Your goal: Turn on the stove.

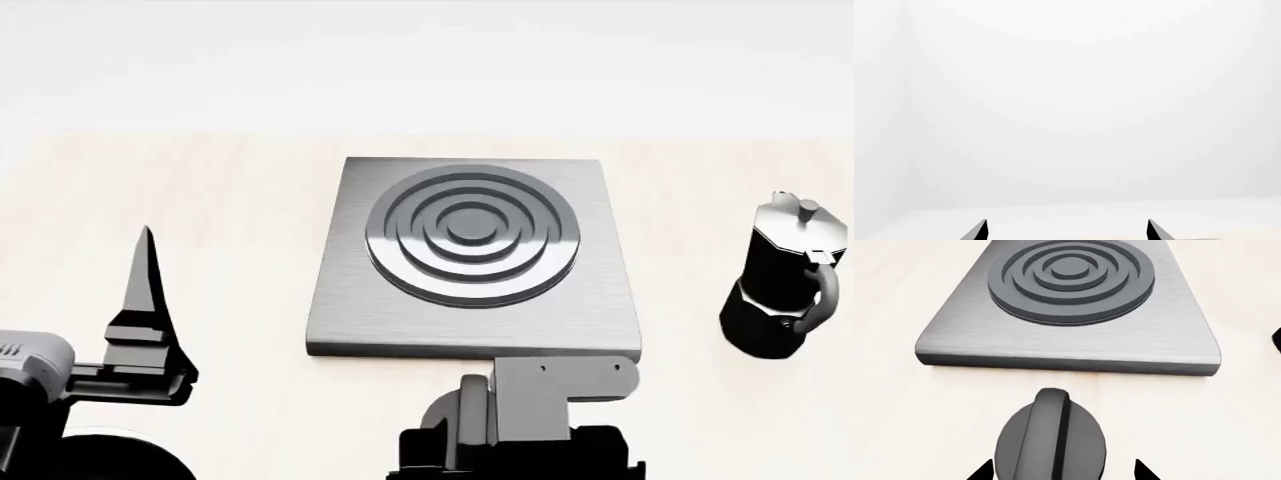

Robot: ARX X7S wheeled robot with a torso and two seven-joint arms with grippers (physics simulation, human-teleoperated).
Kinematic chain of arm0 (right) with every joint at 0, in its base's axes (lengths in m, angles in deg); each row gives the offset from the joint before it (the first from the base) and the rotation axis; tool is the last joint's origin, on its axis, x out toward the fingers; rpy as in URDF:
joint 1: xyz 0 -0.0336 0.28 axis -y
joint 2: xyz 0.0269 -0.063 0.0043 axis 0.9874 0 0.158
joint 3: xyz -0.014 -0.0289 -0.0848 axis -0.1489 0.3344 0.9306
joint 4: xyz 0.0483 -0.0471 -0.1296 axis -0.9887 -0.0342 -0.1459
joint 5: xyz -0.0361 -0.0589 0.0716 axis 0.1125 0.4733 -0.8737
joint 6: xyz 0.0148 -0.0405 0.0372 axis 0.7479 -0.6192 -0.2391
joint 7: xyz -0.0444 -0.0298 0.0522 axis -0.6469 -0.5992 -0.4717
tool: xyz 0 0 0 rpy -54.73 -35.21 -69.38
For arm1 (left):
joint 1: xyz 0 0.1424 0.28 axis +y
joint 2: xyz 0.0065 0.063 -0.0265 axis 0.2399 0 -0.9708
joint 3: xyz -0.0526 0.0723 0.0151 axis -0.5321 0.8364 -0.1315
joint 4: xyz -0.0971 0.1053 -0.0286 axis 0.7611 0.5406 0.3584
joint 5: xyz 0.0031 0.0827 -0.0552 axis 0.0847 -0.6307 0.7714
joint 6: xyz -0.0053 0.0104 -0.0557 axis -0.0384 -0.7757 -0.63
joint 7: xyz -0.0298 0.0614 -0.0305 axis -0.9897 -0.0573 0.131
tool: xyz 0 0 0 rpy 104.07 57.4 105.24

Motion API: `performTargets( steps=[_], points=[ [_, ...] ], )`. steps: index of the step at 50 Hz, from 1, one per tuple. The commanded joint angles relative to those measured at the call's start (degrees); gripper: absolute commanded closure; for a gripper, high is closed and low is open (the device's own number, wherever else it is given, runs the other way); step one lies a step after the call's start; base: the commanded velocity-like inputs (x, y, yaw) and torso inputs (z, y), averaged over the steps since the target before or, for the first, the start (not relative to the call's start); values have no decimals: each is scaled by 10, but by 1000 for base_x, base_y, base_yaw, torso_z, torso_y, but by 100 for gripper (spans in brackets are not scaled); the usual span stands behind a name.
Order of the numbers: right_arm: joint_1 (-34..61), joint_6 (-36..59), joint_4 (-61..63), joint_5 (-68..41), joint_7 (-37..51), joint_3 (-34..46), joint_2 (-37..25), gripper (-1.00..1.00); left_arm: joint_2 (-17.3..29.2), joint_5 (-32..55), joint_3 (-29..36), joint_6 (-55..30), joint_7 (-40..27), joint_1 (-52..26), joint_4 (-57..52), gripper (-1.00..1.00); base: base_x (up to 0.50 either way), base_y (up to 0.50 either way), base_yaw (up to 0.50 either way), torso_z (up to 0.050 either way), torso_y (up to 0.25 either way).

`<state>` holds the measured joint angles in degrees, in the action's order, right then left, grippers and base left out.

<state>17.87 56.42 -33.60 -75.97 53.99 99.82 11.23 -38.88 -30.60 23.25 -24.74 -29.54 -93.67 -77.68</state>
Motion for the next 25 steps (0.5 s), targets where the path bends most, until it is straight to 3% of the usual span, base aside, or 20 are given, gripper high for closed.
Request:
performTargets(
  steps=[1,25],
  points=[
    [4,-13,-23,0,-3,5,0,-100,2,3,0,0,-2,-1,-1,-100,0,0,0,0,0],
    [5,-30,-66,-8,-10,11,0,-100,5,7,1,5,-6,-1,3,-100,0,0,0,0,0]
  ],
)
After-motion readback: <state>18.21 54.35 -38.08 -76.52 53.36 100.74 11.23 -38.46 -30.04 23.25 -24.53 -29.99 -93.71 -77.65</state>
